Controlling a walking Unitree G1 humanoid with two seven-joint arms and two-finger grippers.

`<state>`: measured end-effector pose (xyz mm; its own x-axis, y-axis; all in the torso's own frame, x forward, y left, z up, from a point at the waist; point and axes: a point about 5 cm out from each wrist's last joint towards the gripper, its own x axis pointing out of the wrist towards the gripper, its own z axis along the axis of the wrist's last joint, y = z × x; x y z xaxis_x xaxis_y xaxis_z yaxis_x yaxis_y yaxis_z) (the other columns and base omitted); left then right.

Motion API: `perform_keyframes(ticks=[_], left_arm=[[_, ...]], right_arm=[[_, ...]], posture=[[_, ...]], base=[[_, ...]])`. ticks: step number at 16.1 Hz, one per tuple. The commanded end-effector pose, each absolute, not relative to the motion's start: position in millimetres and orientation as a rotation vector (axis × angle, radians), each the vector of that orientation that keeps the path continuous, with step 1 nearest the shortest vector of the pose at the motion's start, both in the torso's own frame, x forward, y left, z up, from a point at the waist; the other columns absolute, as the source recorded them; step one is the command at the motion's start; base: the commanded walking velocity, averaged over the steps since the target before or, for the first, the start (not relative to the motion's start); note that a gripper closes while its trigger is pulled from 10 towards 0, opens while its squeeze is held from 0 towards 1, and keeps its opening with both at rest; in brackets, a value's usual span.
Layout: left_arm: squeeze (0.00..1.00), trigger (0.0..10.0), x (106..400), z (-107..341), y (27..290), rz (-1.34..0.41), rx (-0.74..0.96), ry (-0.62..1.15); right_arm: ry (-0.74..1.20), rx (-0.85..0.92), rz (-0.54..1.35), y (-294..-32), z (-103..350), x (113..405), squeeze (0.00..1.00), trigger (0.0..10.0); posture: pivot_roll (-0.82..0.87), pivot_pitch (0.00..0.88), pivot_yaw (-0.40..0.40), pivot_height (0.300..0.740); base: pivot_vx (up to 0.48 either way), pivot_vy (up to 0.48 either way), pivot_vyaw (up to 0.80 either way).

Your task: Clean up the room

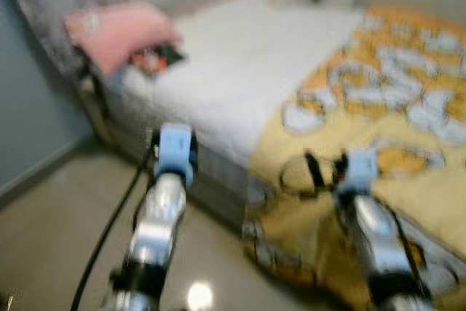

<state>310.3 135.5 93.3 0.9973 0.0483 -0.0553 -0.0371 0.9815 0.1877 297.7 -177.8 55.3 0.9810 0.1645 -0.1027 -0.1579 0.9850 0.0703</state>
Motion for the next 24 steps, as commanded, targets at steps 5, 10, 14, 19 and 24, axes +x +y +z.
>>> perform_keyframes(ticks=[5,10,14,19,24], left_arm=[[0.0,10.0,310.1,89.6,146.3,0.1,0.194,0.091],[0.0,10.0,310.8,86.4,150.1,0.112,0.245,0.115],[0.0,10.0,308.0,92.9,151.2,0.101,0.198,0.063],[0.0,10.0,305.4,80.0,163.9,0.118,0.369,0.165],[0.0,10.0,308.0,93.8,146.3,0.014,0.318,0.081]], right_arm=[[0.138,0.099,0.226,-160.4,53.3,303.3,0.05,10.0],[0.116,0.14,0.164,-165.8,59.3,308.6,0.0,10.0],[0.116,0.099,0.184,-165.9,56.8,303.3,0.03,10.0],[0.121,0.125,0.192,-158.0,55.7,304.2,0.08,10.0],[0.142,0.143,0.153,-161.2,42.1,289.8,0.15,10.0]], posture=[[0.12,0.0,-0.04,0.74],[0.11,0.0,-0.034,0.74],[0.11,0.0,-0.032,0.74],[0.1,0.0,-0.022,0.74],[0.08,0.0,0.019,0.74]], base=[[0.48,0.0,0.44],[0.288,0.0,0.24],[0.0,-0.061,0.39],[0.314,-0.359,0.51],[0.2,-0.205,0.51]])
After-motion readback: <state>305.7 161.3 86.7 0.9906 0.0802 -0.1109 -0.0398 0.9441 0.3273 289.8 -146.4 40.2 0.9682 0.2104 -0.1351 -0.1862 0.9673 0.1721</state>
